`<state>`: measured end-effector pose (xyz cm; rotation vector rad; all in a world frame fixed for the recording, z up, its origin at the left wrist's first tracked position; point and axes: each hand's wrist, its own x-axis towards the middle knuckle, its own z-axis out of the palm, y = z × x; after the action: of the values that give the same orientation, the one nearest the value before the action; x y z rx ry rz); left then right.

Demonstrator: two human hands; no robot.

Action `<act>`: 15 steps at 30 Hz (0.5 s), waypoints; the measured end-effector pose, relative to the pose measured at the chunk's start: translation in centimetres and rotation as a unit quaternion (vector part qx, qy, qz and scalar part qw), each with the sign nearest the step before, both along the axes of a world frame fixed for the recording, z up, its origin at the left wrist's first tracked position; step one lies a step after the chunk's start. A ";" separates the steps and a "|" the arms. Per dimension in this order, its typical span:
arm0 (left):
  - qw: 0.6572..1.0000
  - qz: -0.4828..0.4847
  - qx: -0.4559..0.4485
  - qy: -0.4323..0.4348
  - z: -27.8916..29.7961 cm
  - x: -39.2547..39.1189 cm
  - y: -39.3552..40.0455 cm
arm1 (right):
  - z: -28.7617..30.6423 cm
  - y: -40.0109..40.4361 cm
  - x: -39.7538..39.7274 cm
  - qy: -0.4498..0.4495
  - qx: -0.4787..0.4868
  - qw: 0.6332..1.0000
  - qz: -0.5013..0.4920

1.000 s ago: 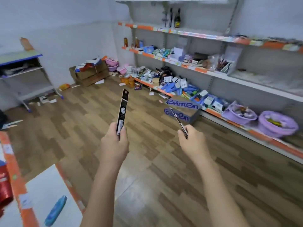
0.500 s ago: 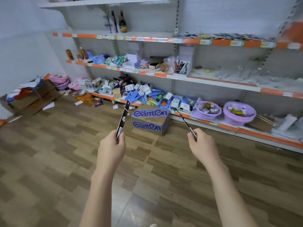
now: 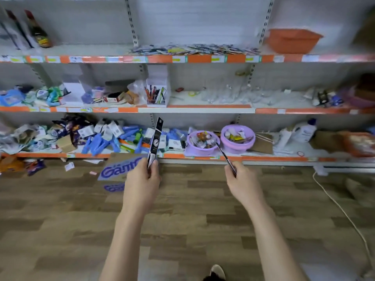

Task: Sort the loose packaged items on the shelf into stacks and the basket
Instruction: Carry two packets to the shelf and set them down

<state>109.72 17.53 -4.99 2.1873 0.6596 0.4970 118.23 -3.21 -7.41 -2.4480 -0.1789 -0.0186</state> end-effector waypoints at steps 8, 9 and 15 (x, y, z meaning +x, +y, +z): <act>0.997 0.072 0.017 -0.025 1.7 15.0 0.9 | 2.8 -0.6 17.0 -0.006 0.005 0.999 0.036; 0.996 0.083 0.015 -0.029 1.8 16.4 1.2 | 3.2 -0.5 19.1 -0.016 0.011 0.999 0.027; 0.989 0.146 -0.006 -0.012 1.1 24.0 4.4 | 3.6 0.4 29.2 -0.035 0.008 0.999 -0.006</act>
<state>133.71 21.97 -3.88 2.0799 0.9734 0.6675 147.39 -2.79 -3.81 -2.4340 -0.1951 -0.1111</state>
